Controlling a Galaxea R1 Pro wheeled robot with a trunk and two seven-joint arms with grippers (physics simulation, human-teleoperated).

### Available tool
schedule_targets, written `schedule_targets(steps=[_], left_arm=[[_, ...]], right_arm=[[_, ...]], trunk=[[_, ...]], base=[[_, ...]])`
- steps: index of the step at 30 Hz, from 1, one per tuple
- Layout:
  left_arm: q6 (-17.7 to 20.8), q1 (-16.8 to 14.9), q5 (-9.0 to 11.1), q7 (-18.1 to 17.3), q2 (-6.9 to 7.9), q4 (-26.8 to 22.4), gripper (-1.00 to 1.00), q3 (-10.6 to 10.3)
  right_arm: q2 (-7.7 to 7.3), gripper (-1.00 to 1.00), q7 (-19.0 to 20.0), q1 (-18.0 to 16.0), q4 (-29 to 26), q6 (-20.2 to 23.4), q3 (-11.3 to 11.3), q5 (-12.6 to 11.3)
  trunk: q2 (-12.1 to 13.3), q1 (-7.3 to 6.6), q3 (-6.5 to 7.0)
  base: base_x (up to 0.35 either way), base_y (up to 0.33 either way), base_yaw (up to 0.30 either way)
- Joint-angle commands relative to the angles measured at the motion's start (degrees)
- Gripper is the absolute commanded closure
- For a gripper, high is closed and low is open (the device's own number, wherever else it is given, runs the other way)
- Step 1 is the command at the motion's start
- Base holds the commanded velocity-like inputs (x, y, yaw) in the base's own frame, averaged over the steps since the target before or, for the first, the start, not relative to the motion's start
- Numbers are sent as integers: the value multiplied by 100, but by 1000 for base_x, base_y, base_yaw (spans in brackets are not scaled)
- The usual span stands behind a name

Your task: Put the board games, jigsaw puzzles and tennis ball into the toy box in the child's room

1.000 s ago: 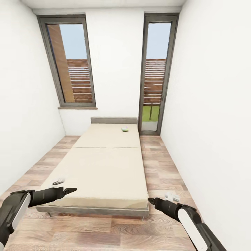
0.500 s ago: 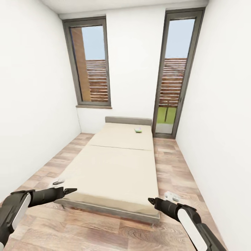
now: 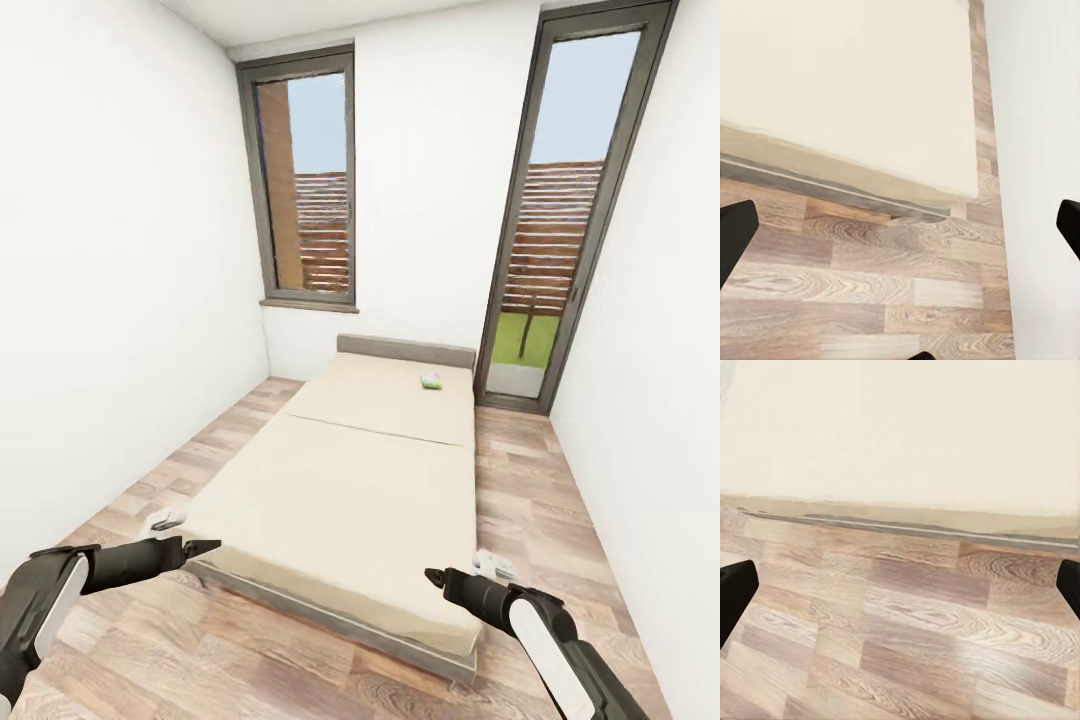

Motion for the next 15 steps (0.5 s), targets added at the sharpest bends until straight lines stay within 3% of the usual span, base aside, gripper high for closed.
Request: schedule_targets(steps=[1, 15], left_arm=[[30, -7, 6, -14, -1, -1, -100, 4], [24, -7, 10, -14, -1, -1, -100, 6]], right_arm=[[-7, -100, -56, -4, -9, 6, 13, -60], [-7, -100, -56, -4, 33, 6, 7, -60]], trunk=[[-13, 6, -14], [-13, 6, -14]], base=[[172, -240, 291], [172, -243, 291]])
